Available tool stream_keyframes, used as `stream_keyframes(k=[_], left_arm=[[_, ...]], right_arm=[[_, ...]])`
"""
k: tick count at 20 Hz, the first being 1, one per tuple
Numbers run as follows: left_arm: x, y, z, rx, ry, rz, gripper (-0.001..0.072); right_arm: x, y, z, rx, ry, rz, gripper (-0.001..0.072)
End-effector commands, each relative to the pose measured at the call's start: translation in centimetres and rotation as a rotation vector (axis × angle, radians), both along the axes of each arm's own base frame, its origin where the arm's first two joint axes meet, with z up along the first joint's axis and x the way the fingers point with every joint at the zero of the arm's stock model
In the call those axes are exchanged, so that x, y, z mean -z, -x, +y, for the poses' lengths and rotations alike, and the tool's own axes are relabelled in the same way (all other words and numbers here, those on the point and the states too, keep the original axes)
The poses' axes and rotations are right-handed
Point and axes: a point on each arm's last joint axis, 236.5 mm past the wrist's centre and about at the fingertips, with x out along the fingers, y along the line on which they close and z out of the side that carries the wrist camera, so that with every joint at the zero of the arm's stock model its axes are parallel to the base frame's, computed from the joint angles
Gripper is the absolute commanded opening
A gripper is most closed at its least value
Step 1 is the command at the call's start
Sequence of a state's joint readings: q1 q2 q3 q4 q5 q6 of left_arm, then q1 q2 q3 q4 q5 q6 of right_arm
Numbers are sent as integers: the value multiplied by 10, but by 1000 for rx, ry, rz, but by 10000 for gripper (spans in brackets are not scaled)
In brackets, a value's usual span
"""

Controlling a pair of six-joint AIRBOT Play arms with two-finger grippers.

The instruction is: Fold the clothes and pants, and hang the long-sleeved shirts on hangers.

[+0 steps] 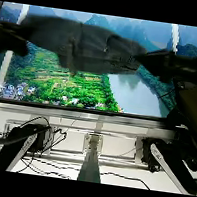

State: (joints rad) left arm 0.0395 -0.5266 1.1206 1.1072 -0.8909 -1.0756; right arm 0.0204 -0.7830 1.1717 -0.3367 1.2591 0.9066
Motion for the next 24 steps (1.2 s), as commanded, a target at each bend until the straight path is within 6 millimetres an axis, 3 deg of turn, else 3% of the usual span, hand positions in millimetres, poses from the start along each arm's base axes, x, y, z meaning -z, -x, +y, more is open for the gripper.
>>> stream_keyframes(k=[1, 3, 5, 6, 8, 10, 12, 13, 15, 17, 18, 20, 21, 24], left_arm=[[-61, 79, -3, -13, 82, -197, 72], [-27, 92, 2, -48, 105, -47, 72], [38, 79, 11, -91, 84, 187, 72], [72, 67, 9, -82, 75, 282, 72], [144, 38, -12, -5, 129, 469, 72], [213, 0, -32, 15, 250, 586, 72], [267, -33, -39, -35, 315, 662, 73], [282, -49, -44, -52, 364, 698, 73], [293, -74, -56, -44, 419, 737, 74], [297, -84, -71, 10, 408, 783, 74], [299, -79, -78, 45, 399, 831, 73], [302, -54, -86, 130, 353, 940, 73], [310, -36, -81, 157, 288, 1003, 74], [338, 32, -55, 224, 74, 1262, 73]], right_arm=[[-65, 57, 2, 12, -108, -48, 37], [-46, 60, -3, 65, -85, 88, 37], [-2, 42, -12, 150, -41, 254, 37], [26, 29, -14, 191, -33, 341, 37], [88, 0, -11, 268, -45, 477, 37], [165, -33, -10, 388, -61, 587, 37], [230, -66, -25, 559, -85, 677, 37], [250, -79, -33, 628, -94, 714, 37], [270, -106, -45, 716, -95, 718, 37], [281, -123, -47, 736, -49, 706, 37], [287, -124, -46, 715, 6, 696, 37], [296, -107, -42, 619, 170, 691, 37], [303, -91, -45, 558, 279, 712, 37], [331, -11, -89, 355, 654, 896, 36]])
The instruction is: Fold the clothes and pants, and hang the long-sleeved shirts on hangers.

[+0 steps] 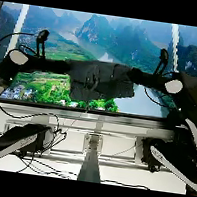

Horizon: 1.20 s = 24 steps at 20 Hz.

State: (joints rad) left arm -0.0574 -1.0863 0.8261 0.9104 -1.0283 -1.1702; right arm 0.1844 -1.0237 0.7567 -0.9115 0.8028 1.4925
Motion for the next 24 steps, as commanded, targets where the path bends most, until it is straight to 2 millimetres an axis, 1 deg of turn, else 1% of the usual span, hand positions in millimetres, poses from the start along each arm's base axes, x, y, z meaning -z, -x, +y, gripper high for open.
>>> stream_keyframes(k=[1, 2, 3, 4, 5, 6, 7, 9, 10, 12, 14, 16, 17, 19, 20, 21, 23, 24], left_arm=[[26, 83, 19, 230, -120, 300, 73], [30, 93, 15, 248, -110, 334, 75], [37, 91, 8, 239, -96, 324, 195], [45, 87, -1, 219, -75, 306, 512], [51, 82, -12, 194, -47, 290, 681], [56, 76, -21, 177, -31, 273, 686], [57, 68, -29, 160, -13, 253, 686], [53, 52, -46, 109, 51, 214, 686], [50, 45, -51, 81, 81, 200, 686], [45, 39, -55, 57, 112, 190, 686], [45, 40, -55, 58, 112, 191, 686], [45, 41, -56, 62, 113, 196, 686], [45, 42, -56, 63, 113, 197, 686], [45, 42, -56, 63, 113, 197, 686], [45, 41, -56, 62, 113, 197, 686], [45, 41, -56, 62, 113, 197, 686], [45, 42, -56, 62, 113, 197, 685], [45, 42, -56, 62, 113, 197, 685]], right_arm=[[34, 96, -50, -314, 237, 353, 36], [35, 114, -55, -366, 232, 415, 37], [39, 118, -57, -361, 229, 429, 74], [45, 113, -57, -344, 232, 411, 380], [51, 107, -58, -320, 237, 386, 715], [56, 99, -60, -289, 247, 360, 696], [59, 87, -63, -247, 256, 325, 696], [58, 58, -65, -137, 250, 255, 697], [56, 45, -66, -103, 248, 229, 697], [59, 30, -68, -63, 235, 252, 696], [68, 23, -78, -63, 220, 339, 696], [70, 16, -93, -91, 185, 414, 690], [67, 14, -95, -118, 137, 432, 688], [60, 12, -88, -197, 0, 419, 687], [62, 14, -84, -230, -52, 417, 687], [68, 15, -82, -241, -74, 425, 648], [90, 19, -73, -223, -97, 457, 426], [97, 19, -62, -203, -132, 464, 376]])
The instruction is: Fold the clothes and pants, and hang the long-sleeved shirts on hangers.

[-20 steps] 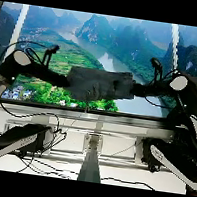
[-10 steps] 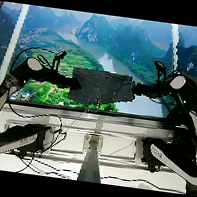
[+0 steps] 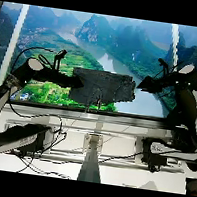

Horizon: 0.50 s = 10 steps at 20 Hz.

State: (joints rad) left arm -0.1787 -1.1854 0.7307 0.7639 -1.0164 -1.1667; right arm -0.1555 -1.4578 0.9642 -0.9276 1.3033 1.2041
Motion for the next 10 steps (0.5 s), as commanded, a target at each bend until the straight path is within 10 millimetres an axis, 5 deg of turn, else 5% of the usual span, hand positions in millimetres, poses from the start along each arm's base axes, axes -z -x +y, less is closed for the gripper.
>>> stream_keyframes(k=[1, 4, 8, 10], left_arm=[[0, 0, 0, -2, 2, 0, 685], [0, -1, 0, -3, 2, -1, 685], [0, -1, 0, -3, 2, -1, 685], [0, -1, 0, -3, 1, -1, 685]], right_arm=[[16, -1, 27, 30, -116, 15, 380], [15, -17, 30, 9, -70, -53, 389], [3, -41, -12, -115, 129, -149, 461], [-14, -47, -17, -140, 144, -156, 691]])
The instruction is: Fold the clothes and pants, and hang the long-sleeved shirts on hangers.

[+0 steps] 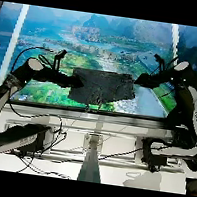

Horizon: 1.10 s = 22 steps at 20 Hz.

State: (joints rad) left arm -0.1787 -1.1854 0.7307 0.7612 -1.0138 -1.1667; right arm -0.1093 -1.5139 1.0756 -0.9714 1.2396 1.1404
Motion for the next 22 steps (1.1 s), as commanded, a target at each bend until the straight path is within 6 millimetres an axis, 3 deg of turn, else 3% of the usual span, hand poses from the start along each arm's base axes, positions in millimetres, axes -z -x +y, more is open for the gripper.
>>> stream_keyframes(k=[1, 5, 7, 12, 15, 17, 22], left_arm=[[1, 0, 0, 0, -1, 1, 685], [1, 0, 0, 0, -1, 1, 685], [1, 0, 0, 0, -1, 1, 685], [1, 0, 0, 0, -1, 1, 685], [1, 0, 0, 0, -1, 1, 685], [1, 0, 0, 0, -1, 1, 685], [1, 0, 0, 0, -2, 0, 685]], right_arm=[[-22, -11, -13, -41, 62, -22, 690], [-37, 8, 26, -85, -58, 52, 688], [-32, 19, 38, -154, -18, 65, 689], [-1, 6, 16, -111, 276, 35, 689], [7, 5, 7, -42, 278, 60, 687], [16, 15, 18, -10, 218, 97, 672], [45, 43, 73, 82, -39, 143, 668]])
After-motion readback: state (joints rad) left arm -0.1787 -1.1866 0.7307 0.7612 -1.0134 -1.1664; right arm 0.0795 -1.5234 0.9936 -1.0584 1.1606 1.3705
